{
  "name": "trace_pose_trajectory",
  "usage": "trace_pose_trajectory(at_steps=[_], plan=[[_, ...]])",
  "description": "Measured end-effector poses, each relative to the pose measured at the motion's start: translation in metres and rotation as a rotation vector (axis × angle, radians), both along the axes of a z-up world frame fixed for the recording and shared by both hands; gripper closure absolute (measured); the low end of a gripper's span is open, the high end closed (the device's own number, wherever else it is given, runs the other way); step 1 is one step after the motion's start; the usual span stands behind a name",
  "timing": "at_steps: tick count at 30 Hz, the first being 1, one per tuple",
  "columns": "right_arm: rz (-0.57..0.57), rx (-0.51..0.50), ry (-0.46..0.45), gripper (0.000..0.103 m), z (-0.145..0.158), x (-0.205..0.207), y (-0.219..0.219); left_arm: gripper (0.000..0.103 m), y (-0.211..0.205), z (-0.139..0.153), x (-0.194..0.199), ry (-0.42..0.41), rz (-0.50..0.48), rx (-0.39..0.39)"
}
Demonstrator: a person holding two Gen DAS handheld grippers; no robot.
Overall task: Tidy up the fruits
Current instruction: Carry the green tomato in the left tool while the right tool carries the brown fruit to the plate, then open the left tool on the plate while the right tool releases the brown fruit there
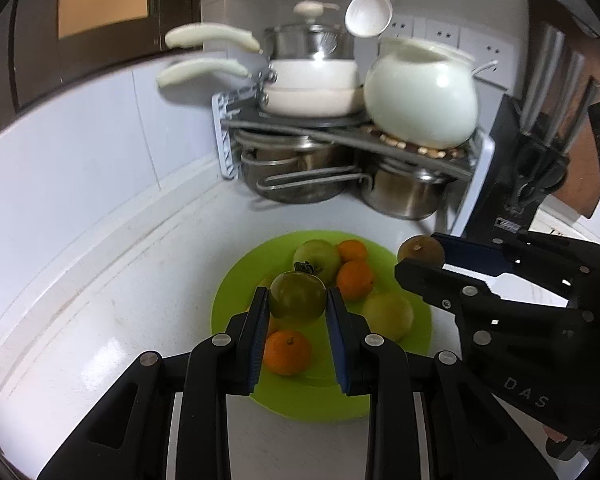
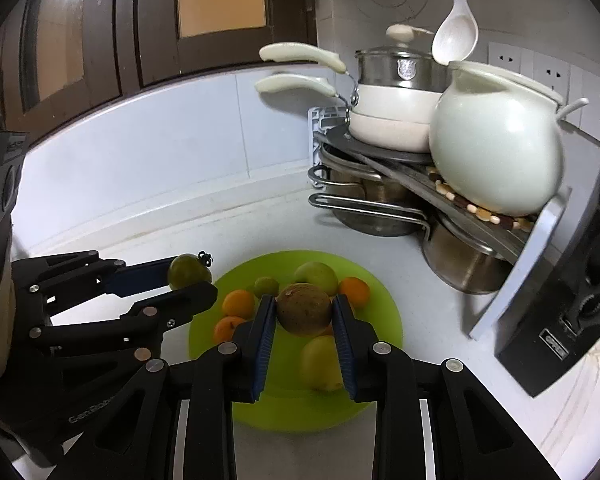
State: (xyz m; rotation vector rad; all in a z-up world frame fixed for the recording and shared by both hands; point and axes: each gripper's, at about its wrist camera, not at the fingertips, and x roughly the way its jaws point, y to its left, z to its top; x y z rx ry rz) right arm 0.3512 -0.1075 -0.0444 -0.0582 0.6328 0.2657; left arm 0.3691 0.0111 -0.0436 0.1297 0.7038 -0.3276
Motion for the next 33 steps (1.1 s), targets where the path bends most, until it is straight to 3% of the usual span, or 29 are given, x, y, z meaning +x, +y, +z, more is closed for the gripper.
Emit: trace_pose_trajectory(at_steps=[13, 24, 33], plan=[[0.022, 0.025, 0.142, 0.073, -0.041, 0.042, -0.002, 0.074, -0.001, -0.039, 0.036, 0.113, -0.010, 0.019], [0.029, 0.028, 0.171, 0.073, -0.051, 0.047, 0.000, 0.070, 0.009, -0.032, 0.031, 0.109, 0.036, 0.003], [0.015, 0.023, 0.143, 0.072, -0.037, 0.026, 0.002, 0.064, 0.023, -0.014, 0.003, 0.067, 0.097, 0.004]])
